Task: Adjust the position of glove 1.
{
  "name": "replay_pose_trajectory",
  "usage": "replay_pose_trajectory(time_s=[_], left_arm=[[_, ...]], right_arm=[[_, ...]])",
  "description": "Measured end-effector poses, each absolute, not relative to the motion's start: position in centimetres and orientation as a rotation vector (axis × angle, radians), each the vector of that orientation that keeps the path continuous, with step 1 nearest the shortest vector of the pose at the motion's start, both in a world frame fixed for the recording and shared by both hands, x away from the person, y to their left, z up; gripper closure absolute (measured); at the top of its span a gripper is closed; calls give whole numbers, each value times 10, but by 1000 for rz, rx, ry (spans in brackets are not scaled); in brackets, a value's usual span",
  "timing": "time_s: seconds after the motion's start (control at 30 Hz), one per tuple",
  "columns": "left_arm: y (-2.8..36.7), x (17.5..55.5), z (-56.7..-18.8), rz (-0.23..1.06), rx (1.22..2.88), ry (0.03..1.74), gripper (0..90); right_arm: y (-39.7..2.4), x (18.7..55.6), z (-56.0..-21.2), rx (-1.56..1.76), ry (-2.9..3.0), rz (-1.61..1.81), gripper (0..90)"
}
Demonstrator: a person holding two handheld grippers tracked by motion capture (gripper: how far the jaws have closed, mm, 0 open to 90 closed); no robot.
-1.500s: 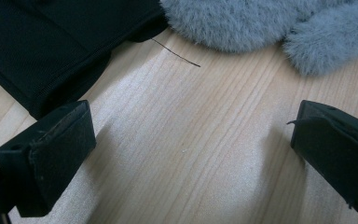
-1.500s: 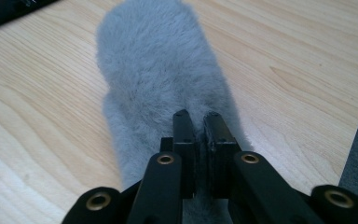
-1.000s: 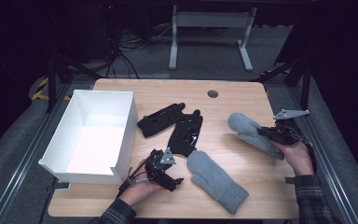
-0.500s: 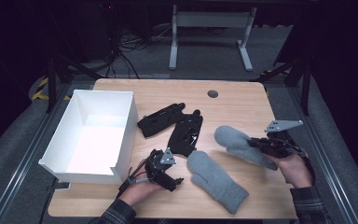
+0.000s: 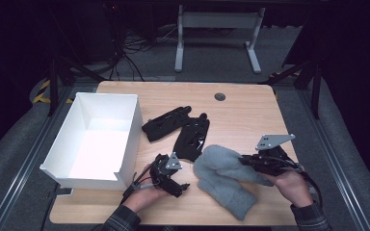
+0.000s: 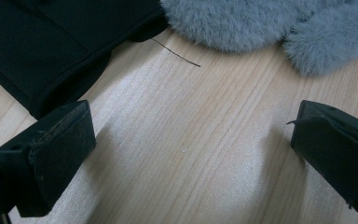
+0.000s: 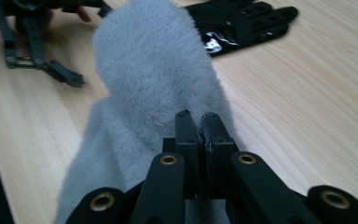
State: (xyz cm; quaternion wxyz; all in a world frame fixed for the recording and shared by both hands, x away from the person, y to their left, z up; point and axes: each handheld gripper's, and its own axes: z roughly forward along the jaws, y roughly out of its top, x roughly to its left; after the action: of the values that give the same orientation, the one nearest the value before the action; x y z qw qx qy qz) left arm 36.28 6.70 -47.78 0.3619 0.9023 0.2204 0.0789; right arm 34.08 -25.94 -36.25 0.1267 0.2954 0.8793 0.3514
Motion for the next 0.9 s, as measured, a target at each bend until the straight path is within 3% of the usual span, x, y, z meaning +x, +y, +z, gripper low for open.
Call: replay_pose_trajectory(time_s=[0.43,0.53,0.73,0.9], left_arm=[[67,363,-478,205,2322,574,2],[66,362,-477,206,2325,584,3],[64,359,-465,258,2377,605,178],[68,355,-451,255,2299,609,329]], right_arm=[[-229,351,-393,826,2670,986,868],[-228,354,-399,838,2680,980,807],[-239,354,-397,843,2623,1012,614],[-260,353,-388,862,2556,1053,604]])
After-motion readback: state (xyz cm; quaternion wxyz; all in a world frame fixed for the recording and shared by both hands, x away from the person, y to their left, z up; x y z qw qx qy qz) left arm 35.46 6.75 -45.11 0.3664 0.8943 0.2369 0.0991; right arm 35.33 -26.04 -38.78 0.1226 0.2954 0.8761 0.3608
